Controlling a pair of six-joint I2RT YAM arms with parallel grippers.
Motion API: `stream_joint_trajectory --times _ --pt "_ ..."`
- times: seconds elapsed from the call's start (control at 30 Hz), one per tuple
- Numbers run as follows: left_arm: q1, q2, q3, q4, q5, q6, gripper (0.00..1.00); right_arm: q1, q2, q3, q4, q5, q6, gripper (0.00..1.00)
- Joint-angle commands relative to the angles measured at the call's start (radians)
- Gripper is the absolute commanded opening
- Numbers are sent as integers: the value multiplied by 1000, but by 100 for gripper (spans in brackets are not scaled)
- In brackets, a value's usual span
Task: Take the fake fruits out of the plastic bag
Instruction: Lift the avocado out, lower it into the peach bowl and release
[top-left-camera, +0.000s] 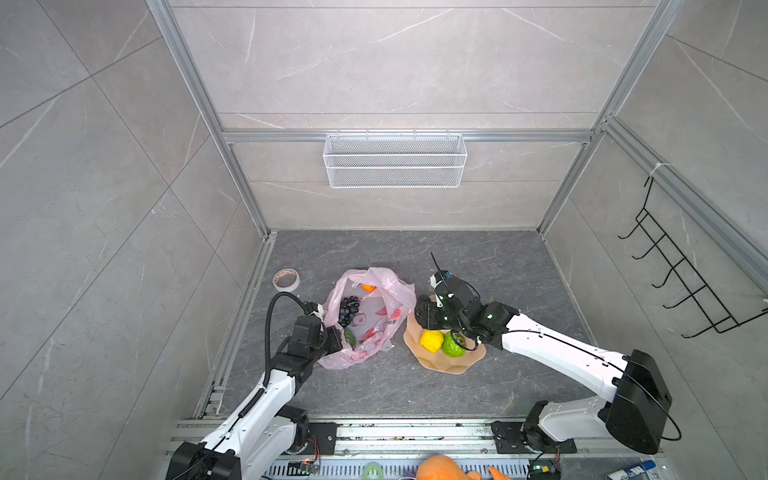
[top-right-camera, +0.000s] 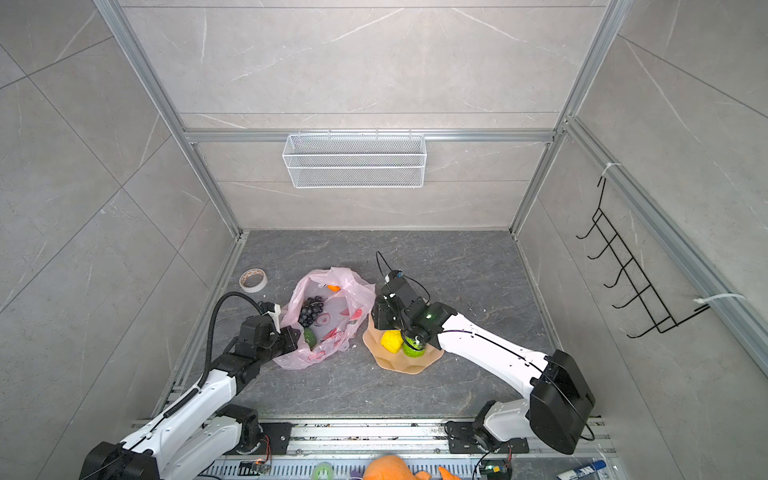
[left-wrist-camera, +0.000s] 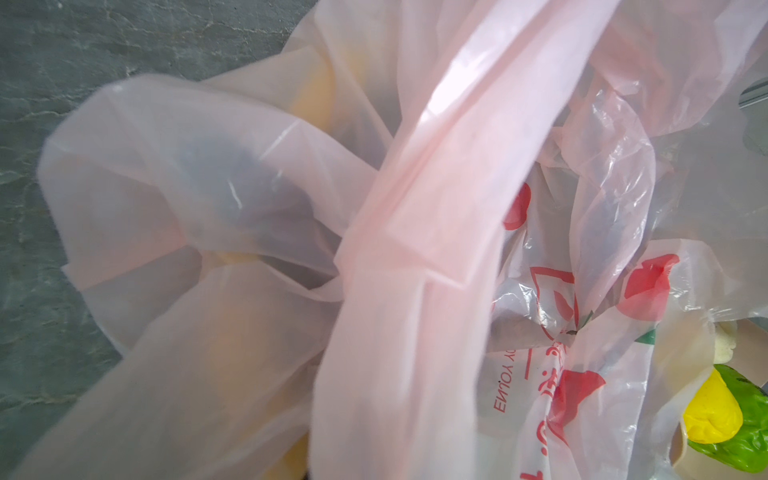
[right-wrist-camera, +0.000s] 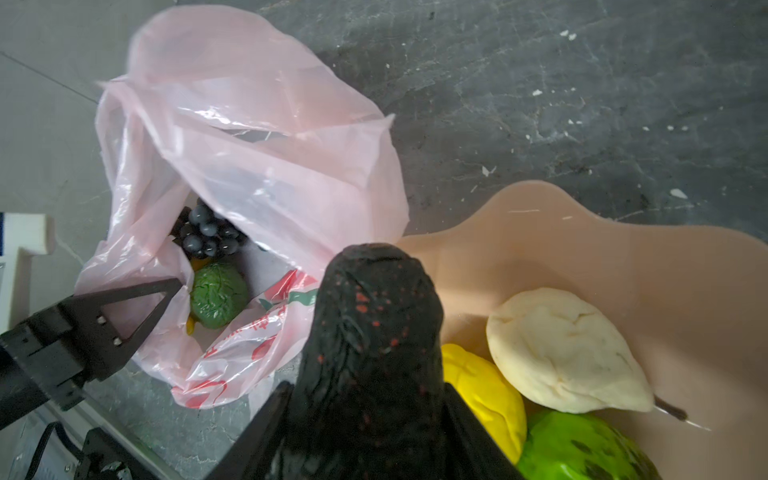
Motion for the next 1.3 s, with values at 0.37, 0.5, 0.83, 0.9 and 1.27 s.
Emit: stream_joint_trajectory --times 0.37,0.5,0.83,0.9,1.27 --pt "-2 -39 1 40 6 32 16 -26 185 50 15 89 217 54" --pt "-2 -40 0 41 8 33 15 -26 221 67 24 77 231 54" --pt "-2 -44 -3 44 9 34 16 -26 255 68 31 63 253 58" --pt "-2 -47 -4 44 8 34 16 -26 258 67 33 62 255 59" --pt "-2 -52 -7 48 7 35 16 -25 227 66 28 78 232 65"
